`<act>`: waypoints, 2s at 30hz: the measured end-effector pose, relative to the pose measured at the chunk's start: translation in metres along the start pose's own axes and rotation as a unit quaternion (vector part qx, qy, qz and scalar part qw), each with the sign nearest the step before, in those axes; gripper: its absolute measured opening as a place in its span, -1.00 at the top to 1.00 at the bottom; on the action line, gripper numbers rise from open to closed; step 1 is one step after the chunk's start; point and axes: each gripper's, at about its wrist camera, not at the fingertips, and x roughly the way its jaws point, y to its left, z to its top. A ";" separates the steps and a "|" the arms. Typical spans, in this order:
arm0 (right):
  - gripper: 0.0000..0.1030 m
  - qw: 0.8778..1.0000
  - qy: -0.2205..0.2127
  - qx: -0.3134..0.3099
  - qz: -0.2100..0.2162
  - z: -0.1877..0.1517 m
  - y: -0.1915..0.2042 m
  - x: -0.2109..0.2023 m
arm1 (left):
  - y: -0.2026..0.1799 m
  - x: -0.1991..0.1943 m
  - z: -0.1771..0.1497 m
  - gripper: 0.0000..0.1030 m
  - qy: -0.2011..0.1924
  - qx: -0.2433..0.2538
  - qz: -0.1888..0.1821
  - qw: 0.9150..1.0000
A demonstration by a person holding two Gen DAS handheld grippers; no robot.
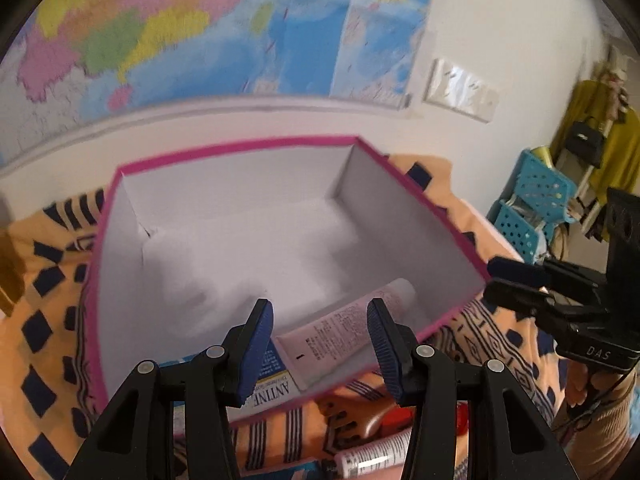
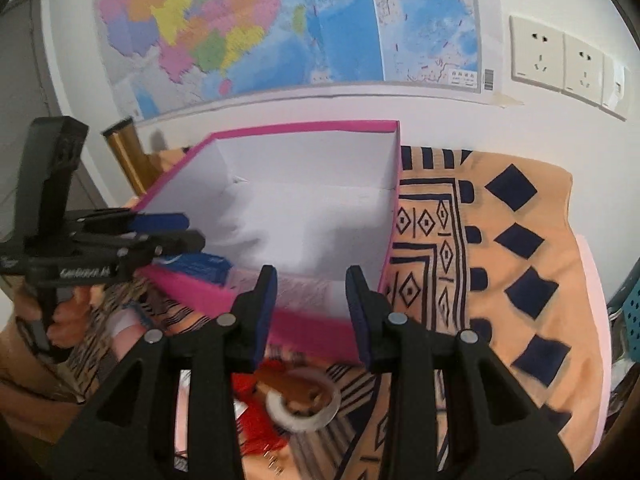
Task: Organize rigid objects
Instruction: 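Grasp the red corkscrew with the right gripper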
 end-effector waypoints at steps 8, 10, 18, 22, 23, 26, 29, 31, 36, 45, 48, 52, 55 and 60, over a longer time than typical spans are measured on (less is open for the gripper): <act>0.11 0.999 0.023 0.012 0.031 -0.066 0.020 -0.016 | -0.027 -0.023 -0.041 0.00 -0.012 0.074 -0.031 0.997; 0.11 0.998 0.044 0.018 0.030 -0.082 0.024 -0.009 | -0.030 -0.016 -0.051 0.00 0.004 0.080 -0.034 0.996; 0.09 0.995 0.069 0.063 0.031 -0.114 0.025 0.012 | -0.030 0.003 -0.077 0.00 0.048 0.073 -0.037 0.995; -0.03 0.996 0.064 0.062 0.027 -0.119 0.029 0.013 | -0.032 0.007 -0.083 0.00 0.059 0.078 -0.038 0.994; -0.07 0.996 0.059 0.063 0.027 -0.119 0.029 0.014 | -0.032 0.008 -0.084 0.00 0.061 0.078 -0.036 0.994; 0.00 0.996 0.060 0.064 0.022 -0.120 0.029 0.018 | -0.031 0.009 -0.087 0.00 0.065 0.077 -0.036 0.994; 0.30 0.994 0.066 0.081 0.020 -0.123 0.019 0.019 | -0.031 0.009 -0.088 0.00 0.067 0.076 -0.036 0.994; 0.32 0.992 0.063 0.100 0.037 -0.125 0.012 0.017 | -0.031 0.010 -0.088 0.00 0.067 0.077 -0.033 0.994; 0.32 0.990 0.058 0.116 0.049 -0.129 0.003 0.006 | -0.034 0.010 -0.089 0.00 0.070 0.083 -0.034 0.994; 0.40 0.985 0.038 0.154 0.073 -0.130 -0.018 -0.021 | -0.048 0.008 -0.091 0.00 0.072 0.107 -0.050 0.990; 0.40 0.984 0.024 0.161 0.073 -0.129 -0.024 -0.029 | -0.053 0.007 -0.092 0.00 0.071 0.112 -0.055 0.990; 0.40 0.982 0.013 0.175 0.067 -0.131 -0.036 -0.037 | -0.059 0.003 -0.094 0.00 0.071 0.118 -0.072 0.988; 0.40 0.980 0.015 0.184 0.070 -0.136 -0.043 -0.038 | -0.066 0.004 -0.095 0.00 0.077 0.122 -0.096 0.985; 0.40 0.976 0.018 0.203 0.076 -0.146 -0.049 -0.036 | -0.082 0.017 -0.093 0.03 0.093 0.124 -0.130 0.979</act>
